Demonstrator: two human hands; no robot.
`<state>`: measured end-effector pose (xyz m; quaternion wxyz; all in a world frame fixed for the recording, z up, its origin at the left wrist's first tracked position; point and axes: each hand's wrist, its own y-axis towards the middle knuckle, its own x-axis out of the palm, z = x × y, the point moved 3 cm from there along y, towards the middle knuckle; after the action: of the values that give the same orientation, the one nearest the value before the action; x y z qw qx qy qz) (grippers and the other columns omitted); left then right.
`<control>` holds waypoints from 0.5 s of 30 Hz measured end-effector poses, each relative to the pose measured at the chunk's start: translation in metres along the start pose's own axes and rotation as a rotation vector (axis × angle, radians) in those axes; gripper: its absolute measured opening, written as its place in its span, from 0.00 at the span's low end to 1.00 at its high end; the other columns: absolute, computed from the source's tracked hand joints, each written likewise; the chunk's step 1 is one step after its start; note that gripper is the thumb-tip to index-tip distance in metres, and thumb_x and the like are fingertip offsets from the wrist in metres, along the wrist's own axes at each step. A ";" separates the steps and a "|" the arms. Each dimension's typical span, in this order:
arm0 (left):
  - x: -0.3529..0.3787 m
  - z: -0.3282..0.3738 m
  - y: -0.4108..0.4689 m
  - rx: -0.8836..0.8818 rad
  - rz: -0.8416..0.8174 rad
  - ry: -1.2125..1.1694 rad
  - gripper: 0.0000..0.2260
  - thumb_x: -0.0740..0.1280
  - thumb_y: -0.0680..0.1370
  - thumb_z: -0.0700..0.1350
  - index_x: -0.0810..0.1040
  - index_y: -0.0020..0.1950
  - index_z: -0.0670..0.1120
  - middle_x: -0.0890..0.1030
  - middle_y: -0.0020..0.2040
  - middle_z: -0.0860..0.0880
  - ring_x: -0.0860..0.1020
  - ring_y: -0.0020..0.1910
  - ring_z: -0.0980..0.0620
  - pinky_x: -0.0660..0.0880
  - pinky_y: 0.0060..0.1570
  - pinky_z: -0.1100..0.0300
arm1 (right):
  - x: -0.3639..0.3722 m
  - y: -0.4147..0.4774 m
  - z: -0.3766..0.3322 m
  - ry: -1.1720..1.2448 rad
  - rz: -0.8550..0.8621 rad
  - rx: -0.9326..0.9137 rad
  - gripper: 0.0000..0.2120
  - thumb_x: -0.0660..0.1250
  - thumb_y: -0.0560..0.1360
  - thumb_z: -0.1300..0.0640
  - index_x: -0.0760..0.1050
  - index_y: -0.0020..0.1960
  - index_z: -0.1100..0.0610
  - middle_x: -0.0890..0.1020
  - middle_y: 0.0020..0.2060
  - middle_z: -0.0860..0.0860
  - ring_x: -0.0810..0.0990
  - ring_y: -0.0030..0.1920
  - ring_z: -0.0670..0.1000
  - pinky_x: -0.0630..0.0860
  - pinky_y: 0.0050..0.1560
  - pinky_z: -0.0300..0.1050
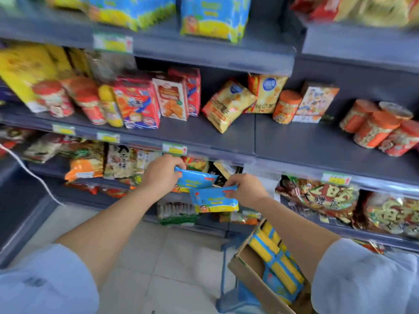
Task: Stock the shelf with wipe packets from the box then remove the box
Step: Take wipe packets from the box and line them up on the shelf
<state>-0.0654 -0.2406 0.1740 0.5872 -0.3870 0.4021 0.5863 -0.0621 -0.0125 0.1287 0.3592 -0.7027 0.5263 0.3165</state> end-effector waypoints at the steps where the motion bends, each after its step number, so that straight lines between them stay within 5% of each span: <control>1: -0.015 -0.013 0.000 -0.011 0.021 -0.004 0.07 0.69 0.77 0.43 0.81 0.53 0.51 0.80 0.55 0.50 0.77 0.53 0.48 0.71 0.46 0.56 | -0.001 0.005 -0.018 0.001 0.012 -0.024 0.06 0.75 0.70 0.56 0.81 0.46 0.53 0.81 0.43 0.48 0.76 0.43 0.48 0.70 0.41 0.41; 10: -0.149 -0.113 -0.008 -0.042 0.209 -0.088 0.06 0.68 0.78 0.43 0.81 0.53 0.49 0.78 0.55 0.49 0.76 0.43 0.50 0.72 0.39 0.56 | -0.015 0.037 -0.180 0.061 0.085 -0.232 0.09 0.74 0.71 0.56 0.83 0.51 0.55 0.80 0.43 0.45 0.74 0.44 0.43 0.67 0.44 0.36; 15: -0.208 -0.157 -0.008 -0.069 0.307 -0.103 0.05 0.68 0.77 0.43 0.81 0.50 0.50 0.80 0.56 0.48 0.76 0.48 0.49 0.75 0.45 0.55 | -0.023 0.053 -0.251 0.061 0.141 -0.304 0.10 0.74 0.72 0.56 0.82 0.52 0.55 0.79 0.44 0.45 0.75 0.45 0.45 0.70 0.44 0.39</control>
<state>-0.0581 -0.4647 0.3071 0.4971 -0.3104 0.4056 0.7015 -0.1016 -0.2216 0.2744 0.2096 -0.7196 0.5308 0.3956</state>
